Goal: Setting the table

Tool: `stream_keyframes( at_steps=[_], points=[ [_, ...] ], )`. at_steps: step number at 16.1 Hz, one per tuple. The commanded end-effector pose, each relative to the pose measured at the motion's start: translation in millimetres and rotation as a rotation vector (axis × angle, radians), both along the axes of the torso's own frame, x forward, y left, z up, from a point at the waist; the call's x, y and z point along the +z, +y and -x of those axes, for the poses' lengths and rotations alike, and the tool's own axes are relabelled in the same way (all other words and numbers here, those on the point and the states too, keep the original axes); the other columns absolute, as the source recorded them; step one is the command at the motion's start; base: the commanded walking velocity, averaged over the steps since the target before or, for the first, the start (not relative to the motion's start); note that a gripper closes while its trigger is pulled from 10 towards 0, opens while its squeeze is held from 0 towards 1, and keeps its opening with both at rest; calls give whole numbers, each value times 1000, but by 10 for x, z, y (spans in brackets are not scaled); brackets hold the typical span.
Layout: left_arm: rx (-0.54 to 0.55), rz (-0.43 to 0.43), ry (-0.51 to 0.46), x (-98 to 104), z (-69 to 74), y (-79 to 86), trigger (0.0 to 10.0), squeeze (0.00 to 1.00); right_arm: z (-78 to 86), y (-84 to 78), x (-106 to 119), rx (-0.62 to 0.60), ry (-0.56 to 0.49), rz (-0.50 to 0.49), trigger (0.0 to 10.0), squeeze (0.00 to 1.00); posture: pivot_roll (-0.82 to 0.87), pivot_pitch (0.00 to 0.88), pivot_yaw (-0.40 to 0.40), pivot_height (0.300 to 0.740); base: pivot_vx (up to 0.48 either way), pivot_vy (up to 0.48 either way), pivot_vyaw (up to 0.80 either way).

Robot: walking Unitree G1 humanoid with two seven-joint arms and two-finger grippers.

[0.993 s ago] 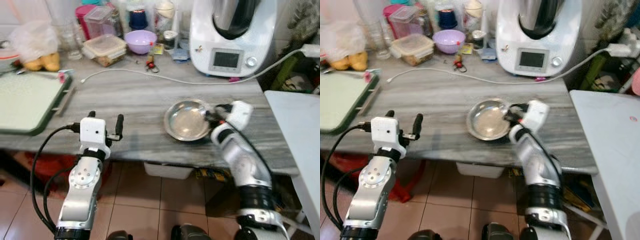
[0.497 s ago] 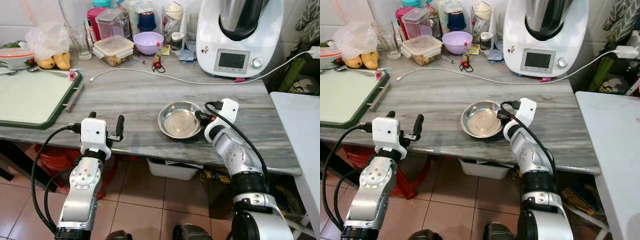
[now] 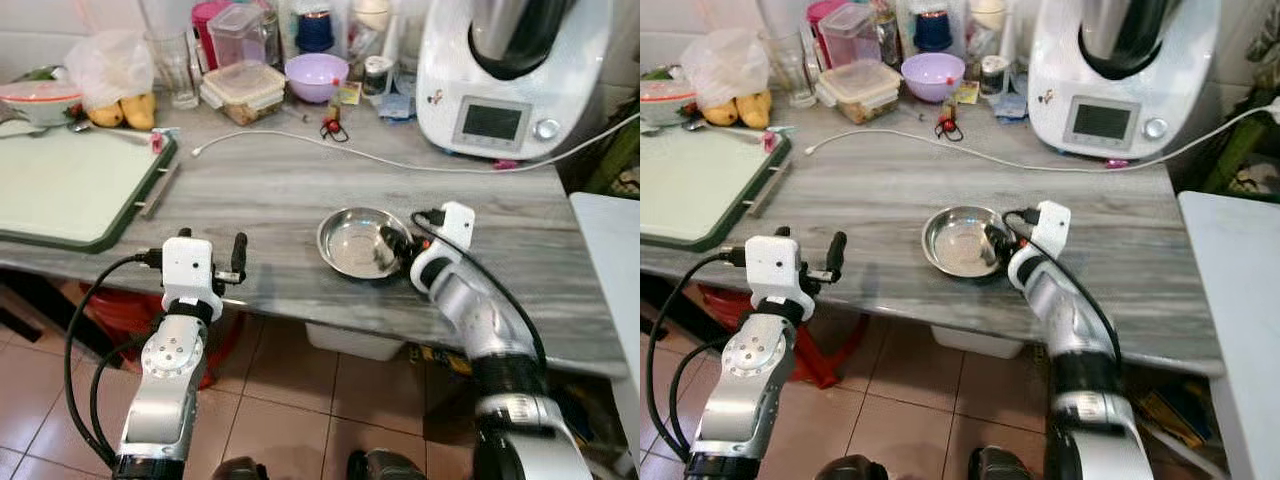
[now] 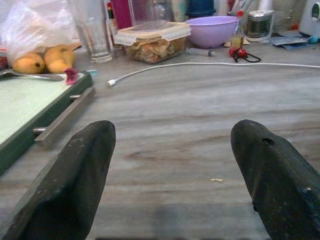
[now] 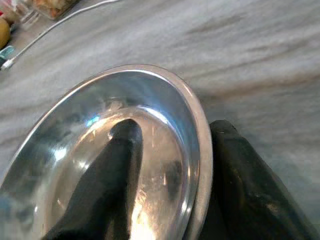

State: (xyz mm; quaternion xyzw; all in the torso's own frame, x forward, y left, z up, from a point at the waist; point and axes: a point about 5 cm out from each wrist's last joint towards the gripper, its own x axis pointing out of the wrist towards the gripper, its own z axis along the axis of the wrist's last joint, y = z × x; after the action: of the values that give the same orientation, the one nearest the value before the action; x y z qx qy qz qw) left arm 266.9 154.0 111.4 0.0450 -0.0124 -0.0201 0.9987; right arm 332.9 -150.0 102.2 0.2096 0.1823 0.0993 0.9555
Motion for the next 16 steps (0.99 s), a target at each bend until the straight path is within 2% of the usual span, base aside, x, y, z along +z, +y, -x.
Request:
stream_keyframes(
  at_steps=[1,5,8,9,10,11,14,16],
  points=[
    [13,2,10,-2,3,14,10000,0,9,-43,91,7,-40,32,10000,1000,-26,55,6,740,0,0,0],
    [28,6,23,-23,30,53,10000,0,246,-200,372,-82,-233,173,10000,1000,-29,54,6,740,0,0,0],
    [25,8,35,-41,44,48,10000,0,502,-205,478,-134,-377,271,10000,1000,-39,50,10,740,-174,0,0],
    [22,8,37,-42,43,45,10000,0,545,-204,462,-149,-380,286,10000,1000,-41,50,10,740,-285,0,0],
    [20,8,38,-43,43,44,10000,0,586,-208,471,-172,-392,305,10000,216,-41,50,11,740,-304,0,0],
    [19,9,40,-45,45,41,10000,0,610,-212,488,-184,-411,321,10000,0,-41,49,10,740,-315,0,0],
    [22,11,47,-62,65,51,10000,0,675,-231,457,-203,-413,387,10000,0,-42,45,9,740,-337,0,0],
    [21,10,53,-74,71,51,10000,0,678,-205,436,-205,-404,373,10000,0,-40,36,8,740,-339,0,0]
  ],
)
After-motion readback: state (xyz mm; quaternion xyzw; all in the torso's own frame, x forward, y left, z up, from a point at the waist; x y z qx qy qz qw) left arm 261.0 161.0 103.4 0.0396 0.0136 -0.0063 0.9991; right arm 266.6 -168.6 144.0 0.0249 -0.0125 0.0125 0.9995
